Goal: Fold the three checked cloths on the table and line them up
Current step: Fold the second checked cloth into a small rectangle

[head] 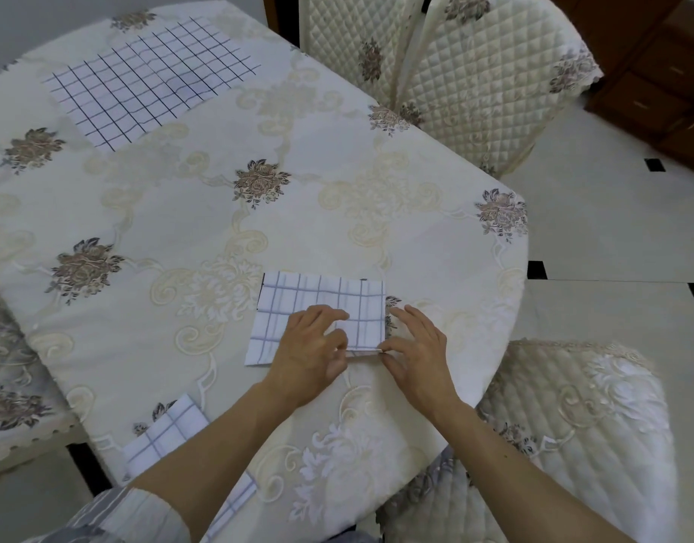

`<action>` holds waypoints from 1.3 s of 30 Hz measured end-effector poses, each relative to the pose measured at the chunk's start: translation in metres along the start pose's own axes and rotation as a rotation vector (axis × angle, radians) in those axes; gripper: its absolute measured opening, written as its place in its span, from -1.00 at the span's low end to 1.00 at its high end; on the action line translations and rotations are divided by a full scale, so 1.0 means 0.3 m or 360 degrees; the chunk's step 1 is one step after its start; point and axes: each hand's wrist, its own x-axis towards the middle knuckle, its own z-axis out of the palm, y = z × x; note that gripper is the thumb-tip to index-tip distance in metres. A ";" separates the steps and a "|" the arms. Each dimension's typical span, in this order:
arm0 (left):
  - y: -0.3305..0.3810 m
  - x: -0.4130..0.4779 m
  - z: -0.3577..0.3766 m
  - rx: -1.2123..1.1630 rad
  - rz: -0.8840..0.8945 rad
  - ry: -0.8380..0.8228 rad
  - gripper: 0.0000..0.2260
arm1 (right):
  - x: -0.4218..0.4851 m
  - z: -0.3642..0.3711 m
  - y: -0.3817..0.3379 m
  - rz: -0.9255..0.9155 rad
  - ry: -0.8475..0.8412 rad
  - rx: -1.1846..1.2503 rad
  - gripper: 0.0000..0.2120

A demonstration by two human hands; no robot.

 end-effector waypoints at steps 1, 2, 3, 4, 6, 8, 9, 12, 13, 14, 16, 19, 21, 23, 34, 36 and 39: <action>-0.007 -0.007 -0.010 -0.0013 -0.0043 0.0032 -0.95 | 0.003 -0.001 -0.013 -0.0034 0.0014 0.0024 -0.86; -0.010 -0.015 -0.022 -0.0025 -0.0085 0.0056 -0.95 | 0.004 -0.002 -0.027 -0.0070 0.0022 0.0041 -0.88; -0.008 -0.024 -0.032 -0.0038 -0.0122 0.0069 -0.93 | 0.003 -0.005 -0.043 -0.0101 0.0025 0.0051 -0.89; -0.003 -0.033 -0.040 -0.0051 -0.0146 0.0075 -0.88 | -0.001 -0.007 -0.060 -0.0122 0.0027 0.0061 -0.90; 0.012 -0.053 -0.049 -0.0059 -0.0158 0.0050 -0.80 | -0.008 -0.016 -0.095 -0.0134 0.0033 0.0102 -0.91; 0.024 -0.073 -0.052 -0.0034 -0.0150 0.0005 -0.81 | -0.017 -0.026 -0.129 -0.0148 0.0036 0.0165 -0.91; 0.028 -0.081 -0.053 -0.0019 -0.0150 -0.0002 -0.84 | -0.022 -0.031 -0.144 -0.0173 0.0036 0.0194 -0.91; 0.032 -0.101 -0.065 -0.0044 -0.0166 0.0030 -0.90 | -0.033 -0.044 -0.174 -0.0247 0.0027 0.0246 -0.93; 0.032 -0.107 -0.076 -0.0087 -0.0174 0.0062 -0.93 | -0.033 -0.050 -0.177 -0.0259 0.0024 0.0260 -0.92; 0.031 -0.111 -0.091 -0.0137 -0.0181 0.0100 -0.96 | -0.031 -0.054 -0.178 -0.0273 0.0026 0.0273 -0.91; 0.022 -0.112 -0.129 -0.0229 -0.0193 0.0169 -0.92 | -0.022 -0.065 -0.170 -0.0292 0.0029 0.0286 -0.86; -0.001 -0.110 -0.192 -0.0388 -0.0173 0.0254 -0.89 | -0.006 -0.078 -0.149 -0.0246 0.0002 0.0257 -0.81; -0.019 -0.113 -0.228 -0.0511 -0.0180 0.0291 -0.91 | 0.001 -0.084 -0.136 -0.0217 0.0010 0.0218 -0.82; -0.035 -0.121 -0.260 -0.0654 -0.0239 0.0301 -0.94 | 0.005 -0.093 -0.126 -0.0197 0.0034 0.0201 -0.83; -0.100 -0.095 -0.342 -0.0516 -0.0361 0.0352 -0.91 | 0.018 -0.174 -0.178 -0.0268 0.0202 0.0238 -0.88; -0.094 -0.055 -0.368 -0.0508 -0.0342 0.0405 -0.92 | 0.044 -0.218 -0.198 -0.0276 0.0260 0.0221 -0.84; -0.071 0.008 -0.419 -0.0598 -0.0307 0.0540 -0.90 | 0.093 -0.302 -0.234 -0.0358 0.0438 0.0166 -0.82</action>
